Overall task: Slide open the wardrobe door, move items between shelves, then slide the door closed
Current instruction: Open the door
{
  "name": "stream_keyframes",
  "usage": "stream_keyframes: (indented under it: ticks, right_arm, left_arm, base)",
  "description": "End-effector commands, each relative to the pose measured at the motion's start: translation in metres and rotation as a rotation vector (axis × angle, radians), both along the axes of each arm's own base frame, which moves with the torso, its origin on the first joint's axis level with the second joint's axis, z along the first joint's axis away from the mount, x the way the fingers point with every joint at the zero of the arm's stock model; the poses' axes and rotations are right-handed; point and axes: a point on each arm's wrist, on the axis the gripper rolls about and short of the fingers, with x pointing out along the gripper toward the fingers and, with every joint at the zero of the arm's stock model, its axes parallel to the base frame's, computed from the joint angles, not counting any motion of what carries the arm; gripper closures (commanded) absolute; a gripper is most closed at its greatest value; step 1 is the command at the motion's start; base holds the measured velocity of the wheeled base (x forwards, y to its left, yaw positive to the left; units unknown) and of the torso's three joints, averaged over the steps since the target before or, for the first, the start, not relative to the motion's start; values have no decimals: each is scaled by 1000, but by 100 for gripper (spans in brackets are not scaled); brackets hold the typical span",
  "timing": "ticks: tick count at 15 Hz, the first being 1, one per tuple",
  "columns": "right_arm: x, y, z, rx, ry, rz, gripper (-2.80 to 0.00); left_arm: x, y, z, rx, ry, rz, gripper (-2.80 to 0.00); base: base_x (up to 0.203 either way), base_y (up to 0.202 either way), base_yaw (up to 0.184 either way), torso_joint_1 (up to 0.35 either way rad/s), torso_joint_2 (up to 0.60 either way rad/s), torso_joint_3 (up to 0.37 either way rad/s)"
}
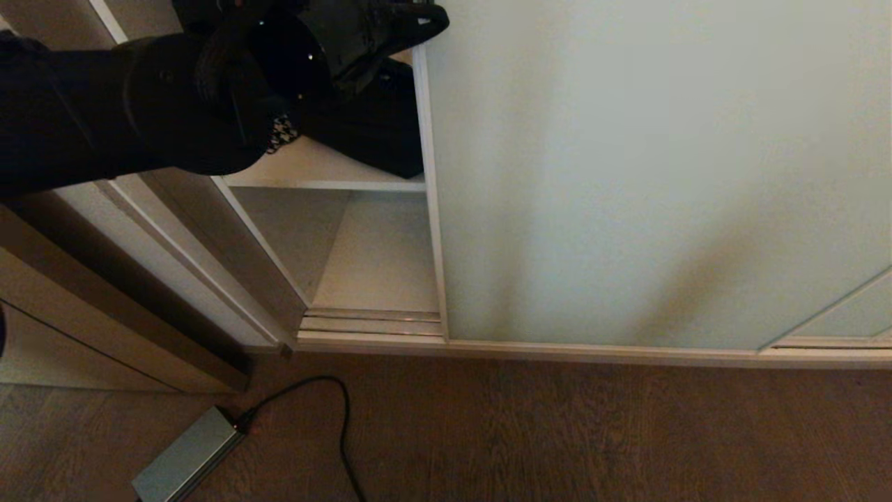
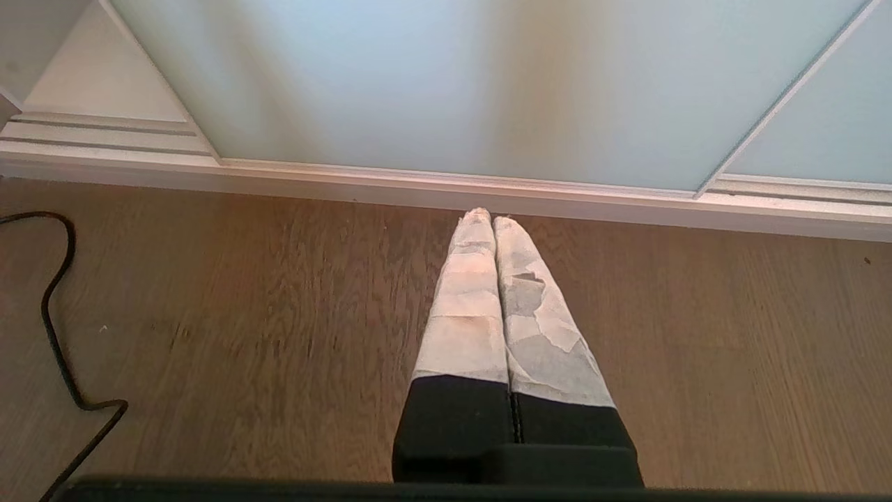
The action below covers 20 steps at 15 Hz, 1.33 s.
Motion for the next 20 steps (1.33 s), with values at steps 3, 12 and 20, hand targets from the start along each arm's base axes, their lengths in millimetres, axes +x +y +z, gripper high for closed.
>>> stream_keyframes:
  ticks: [3, 12, 20]
  right_arm:
    - [0, 0, 0, 0, -2, 1, 0]
    - [0, 0, 0, 0, -2, 1, 0]
    - [0, 0, 0, 0, -2, 0, 0]
  left_arm:
    - [-3, -21, -9, 24, 9, -82, 0]
    - [-18, -81, -35, 66, 50, -252, 0]
    - [-39, -19, 14, -28, -8, -35, 0]
  base:
    - [0, 0, 0, 0, 0, 0]
    - [0, 0, 0, 0, 0, 0]
    - [0, 0, 0, 0, 0, 0]
